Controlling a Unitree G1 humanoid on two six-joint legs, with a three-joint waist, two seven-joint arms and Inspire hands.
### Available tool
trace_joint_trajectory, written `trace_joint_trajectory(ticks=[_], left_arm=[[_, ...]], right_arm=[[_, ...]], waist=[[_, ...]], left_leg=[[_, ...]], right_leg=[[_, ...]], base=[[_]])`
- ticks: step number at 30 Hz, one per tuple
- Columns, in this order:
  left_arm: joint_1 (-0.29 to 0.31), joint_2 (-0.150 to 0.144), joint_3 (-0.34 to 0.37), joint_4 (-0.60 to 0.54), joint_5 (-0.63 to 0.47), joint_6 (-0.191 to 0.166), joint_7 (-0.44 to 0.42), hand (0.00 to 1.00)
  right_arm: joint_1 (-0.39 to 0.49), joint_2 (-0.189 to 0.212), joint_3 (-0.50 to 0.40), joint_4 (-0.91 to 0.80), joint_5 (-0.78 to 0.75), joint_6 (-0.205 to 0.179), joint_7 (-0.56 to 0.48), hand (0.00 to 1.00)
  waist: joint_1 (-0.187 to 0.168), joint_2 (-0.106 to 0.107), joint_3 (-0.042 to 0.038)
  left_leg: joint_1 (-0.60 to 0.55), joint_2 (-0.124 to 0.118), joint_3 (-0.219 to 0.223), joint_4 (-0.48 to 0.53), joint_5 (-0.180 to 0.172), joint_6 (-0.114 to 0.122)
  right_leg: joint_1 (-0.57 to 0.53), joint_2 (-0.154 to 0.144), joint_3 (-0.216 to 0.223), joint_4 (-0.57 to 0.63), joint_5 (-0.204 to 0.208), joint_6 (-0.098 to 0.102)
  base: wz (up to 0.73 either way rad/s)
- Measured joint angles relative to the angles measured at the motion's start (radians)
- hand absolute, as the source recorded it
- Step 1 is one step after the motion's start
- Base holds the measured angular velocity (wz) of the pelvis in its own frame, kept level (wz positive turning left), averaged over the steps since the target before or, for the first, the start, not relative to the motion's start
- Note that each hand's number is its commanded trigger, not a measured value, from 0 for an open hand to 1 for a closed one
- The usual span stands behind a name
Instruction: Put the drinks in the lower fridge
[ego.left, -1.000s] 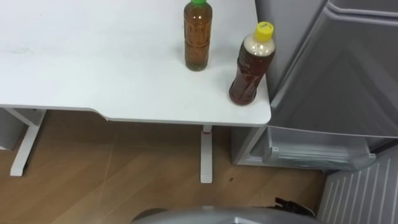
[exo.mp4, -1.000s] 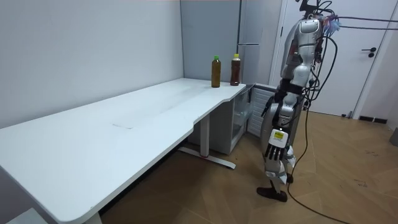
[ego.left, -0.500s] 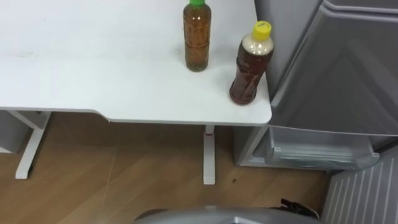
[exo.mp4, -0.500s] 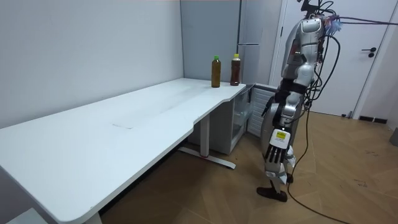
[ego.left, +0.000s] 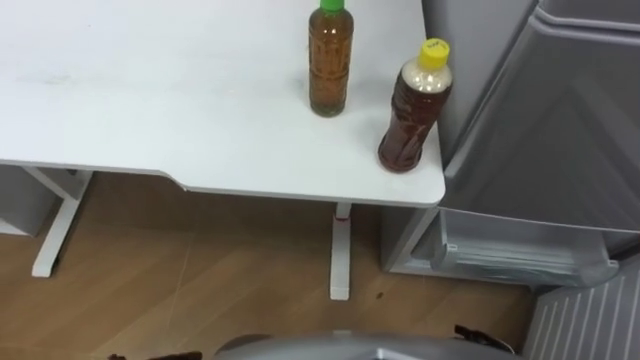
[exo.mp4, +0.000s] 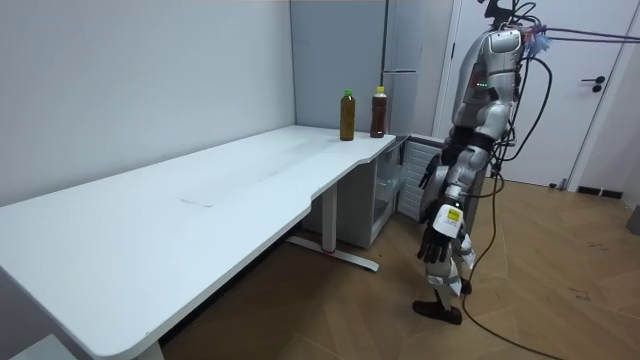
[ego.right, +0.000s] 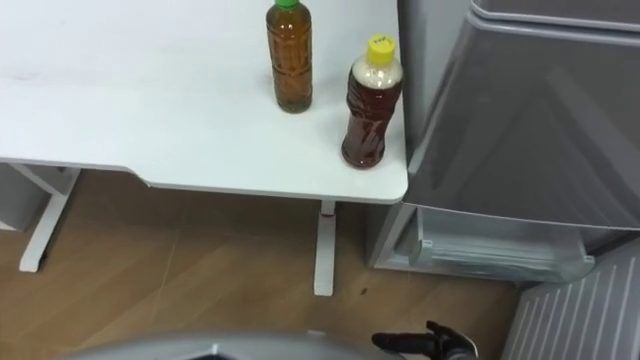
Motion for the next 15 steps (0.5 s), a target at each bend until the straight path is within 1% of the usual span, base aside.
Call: trace_joint_trajectory(ticks=[1, 2, 3, 4, 5, 6, 7, 9, 10, 12, 13, 14, 15], left_arm=[[-0.002, 0.000, 0.001, -0.021, -0.010, -0.018, 0.019, 0.00], [-0.002, 0.000, 0.002, -0.033, -0.018, -0.026, 0.029, 0.00], [-0.001, 0.000, 0.004, -0.059, -0.018, -0.038, 0.052, 0.00], [0.000, 0.000, 0.007, -0.083, -0.018, -0.048, 0.078, 0.00], [0.000, 0.000, 0.007, -0.097, -0.019, -0.054, 0.090, 0.00], [0.005, -0.001, 0.006, -0.134, -0.018, -0.065, 0.111, 0.00], [0.006, -0.001, 0.005, -0.164, -0.018, -0.083, 0.130, 0.00], [0.006, -0.002, 0.002, -0.213, -0.018, -0.105, 0.156, 0.00], [0.006, -0.001, -0.002, -0.244, -0.018, -0.117, 0.169, 0.00], [0.005, -0.002, -0.005, -0.281, -0.019, -0.132, 0.178, 0.00], [0.006, -0.003, -0.010, -0.316, -0.017, -0.132, 0.190, 0.00], [0.007, -0.003, -0.016, -0.337, -0.017, -0.132, 0.198, 0.00], [0.012, -0.004, -0.030, -0.386, -0.017, -0.134, 0.218, 0.00]], right_arm=[[0.004, -0.001, 0.000, -0.001, 0.000, -0.004, 0.000, 0.00], [0.008, -0.001, 0.000, -0.002, -0.002, -0.007, 0.000, 0.00], [0.012, 0.000, 0.000, -0.005, -0.007, -0.014, 0.000, 0.00], [0.017, 0.001, 0.000, -0.006, -0.012, -0.021, 0.000, 0.00], [0.017, 0.001, 0.000, -0.007, -0.012, -0.024, 0.000, 0.00], [0.019, 0.001, 0.001, -0.006, -0.012, -0.031, 0.000, 0.00], [0.019, 0.001, 0.001, -0.005, -0.015, -0.035, 0.000, 0.00], [0.019, 0.002, 0.001, -0.005, -0.029, -0.043, 0.000, 0.00], [0.018, 0.002, 0.001, -0.006, -0.043, -0.045, 0.001, 0.00], [0.018, 0.002, 0.001, -0.007, -0.051, -0.051, 0.001, 0.00], [0.019, 0.003, 0.001, -0.007, -0.051, -0.053, 0.001, 0.00], [0.019, 0.003, 0.002, -0.007, -0.049, -0.053, 0.001, 0.00], [0.019, 0.004, 0.003, -0.007, -0.046, -0.053, 0.001, 0.00]], waist=[[0.010, 0.000, -0.0005], [0.013, -0.001, -0.0012], [0.015, 0.003, -0.0047], [0.015, -0.003, -0.0045], [0.016, -0.005, -0.0057], [0.015, -0.009, -0.0071], [0.015, -0.012, -0.0082], [0.015, -0.014, -0.0087], [0.016, -0.019, -0.0075], [0.016, -0.022, -0.0079], [0.017, -0.022, -0.0091], [0.016, -0.025, -0.0084], [0.017, -0.030, -0.0051]], left_leg=[[0.002, 0.000, 0.001, -0.003, 0.000, 0.000], [0.003, 0.000, 0.000, -0.005, 0.001, 0.000], [0.006, 0.000, -0.001, -0.008, 0.002, -0.001], [0.008, -0.002, -0.004, -0.013, 0.004, -0.001], [0.009, -0.003, -0.005, -0.014, 0.005, -0.001], [0.009, -0.004, -0.006, -0.015, 0.006, 0.000], [0.009, -0.005, -0.010, -0.014, 0.006, 0.000], [0.009, -0.006, -0.012, -0.013, 0.006, 0.000], [0.010, -0.006, -0.012, -0.013, 0.006, 0.000], [0.009, -0.006, -0.013, -0.013, 0.006, 0.000], [0.007, -0.006, -0.013, -0.014, 0.006, 0.000], [0.006, -0.006, -0.014, -0.014, 0.006, 0.000], [0.005, -0.006, -0.014, -0.014, 0.006, 0.000]], right_leg=[[0.000, 0.000, 0.000, 0.000, 0.000, 0.000], [0.000, 0.000, 0.000, 0.000, 0.000, 0.000], [0.002, 0.000, 0.000, 0.000, 0.000, 0.000], [0.003, -0.001, -0.002, -0.001, 0.000, 0.000], [0.004, -0.001, -0.003, -0.001, 0.000, 0.000], [0.004, -0.002, -0.005, 0.000, 0.000, 0.000], [0.005, -0.003, -0.010, 0.000, 0.000, 0.000], [0.004, -0.004, -0.019, 0.000, 0.000, 0.000], [0.004, -0.005, -0.018, 0.000, 0.000, 0.000], [0.005, -0.005, -0.018, 0.000, 0.000, 0.000], [0.005, -0.004, -0.016, 0.000, 0.000, 0.000], [0.004, -0.004, -0.016, 0.000, 0.000, 0.000], [0.004, -0.004, -0.018, -0.001, 0.000, 0.000]], base=[[0.00], [0.00], [0.04], [0.06], [0.07], [0.08], [0.07], [0.04], [0.00], [0.00], [0.00], [0.00], [0.00]])
